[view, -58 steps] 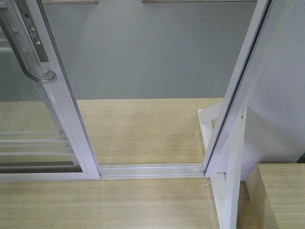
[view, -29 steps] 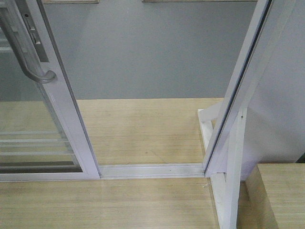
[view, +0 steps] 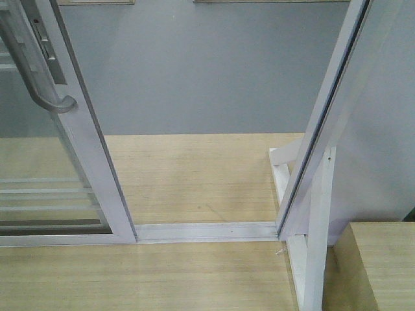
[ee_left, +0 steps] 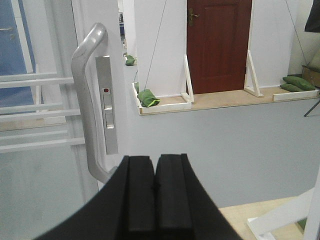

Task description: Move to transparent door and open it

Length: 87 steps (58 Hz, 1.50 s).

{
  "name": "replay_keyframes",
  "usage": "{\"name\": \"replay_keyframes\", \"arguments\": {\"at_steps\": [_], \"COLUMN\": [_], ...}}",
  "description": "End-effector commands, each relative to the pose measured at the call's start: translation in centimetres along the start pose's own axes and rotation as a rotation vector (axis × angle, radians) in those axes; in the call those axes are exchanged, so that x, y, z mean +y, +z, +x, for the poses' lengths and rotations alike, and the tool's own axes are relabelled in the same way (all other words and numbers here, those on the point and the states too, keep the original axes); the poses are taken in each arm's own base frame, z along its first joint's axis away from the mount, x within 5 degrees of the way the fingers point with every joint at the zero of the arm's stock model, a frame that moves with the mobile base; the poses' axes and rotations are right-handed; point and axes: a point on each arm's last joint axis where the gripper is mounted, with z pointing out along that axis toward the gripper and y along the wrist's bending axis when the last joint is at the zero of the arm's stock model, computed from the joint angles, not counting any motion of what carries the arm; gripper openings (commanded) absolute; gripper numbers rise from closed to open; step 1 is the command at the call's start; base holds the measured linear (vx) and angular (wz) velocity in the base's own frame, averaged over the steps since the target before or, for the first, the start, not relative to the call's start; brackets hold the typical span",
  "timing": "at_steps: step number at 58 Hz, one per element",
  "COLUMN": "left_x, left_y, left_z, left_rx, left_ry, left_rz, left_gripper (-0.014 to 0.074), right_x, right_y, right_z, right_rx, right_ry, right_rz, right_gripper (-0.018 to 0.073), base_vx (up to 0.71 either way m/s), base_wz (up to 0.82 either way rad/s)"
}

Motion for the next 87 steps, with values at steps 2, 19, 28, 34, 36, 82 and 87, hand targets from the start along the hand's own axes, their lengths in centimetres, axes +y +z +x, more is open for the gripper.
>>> {"name": "replay_keyframes", "arguments": {"at_steps": [2,19,28,34,36,82,87], "left_x": [0.0,0.1,0.0,0.0,0.0,0.0,0.0], "left_y": [0.1,-0.2,-0.1,-0.1,-0.1,-0.1,-0.1], "left_z": [0.4,9.0,9.8,9.9,9.9,10.0,10.0], "left_rx": [-0.062,-0.129,-0.032,-0.022,-0.022,-0.009,-0.003], "left_ry": [-0.01,-0.018,-0.031,-0.031,-0.031,-0.031,-0.031], "left_rz": [-0.003,-0.023,-0.012,-0.011,-0.011,-0.01,-0.009], "left_gripper": [0.0003,0.0003,0.0003,0.0003,0.0003,0.0003,0.0003], "right_x": [-0.4,-0.4,-0.5,-0.5,-0.5,-0.1,0.5], "right_y": [0.0,0.0,0.0,0.0,0.0,0.2,0.2], "right_z": [-1.2,-1.2,-1.2,-1.2,-1.2,-1.1,-0.7], "right_rx": [-0.054,-0.055,-0.055,-0.055,-0.055,-0.045,-0.006], "right_ry": [-0.007,-0.007,-0.007,-0.007,-0.007,-0.066,-0.108], "right_rz": [0.045,0.043,0.046,0.046,0.046,0.01,-0.058], "right_gripper": [-0.0005,-0.0005,-0.0005,-0.0005,-0.0005,-0.0005,-0.0005], "base_vx": [0.0,0.0,0.0,0.0,0.0,0.0,0.0], "base_wz": [0.0,0.0,0.0,0.0,0.0,0.0,0.0]}}
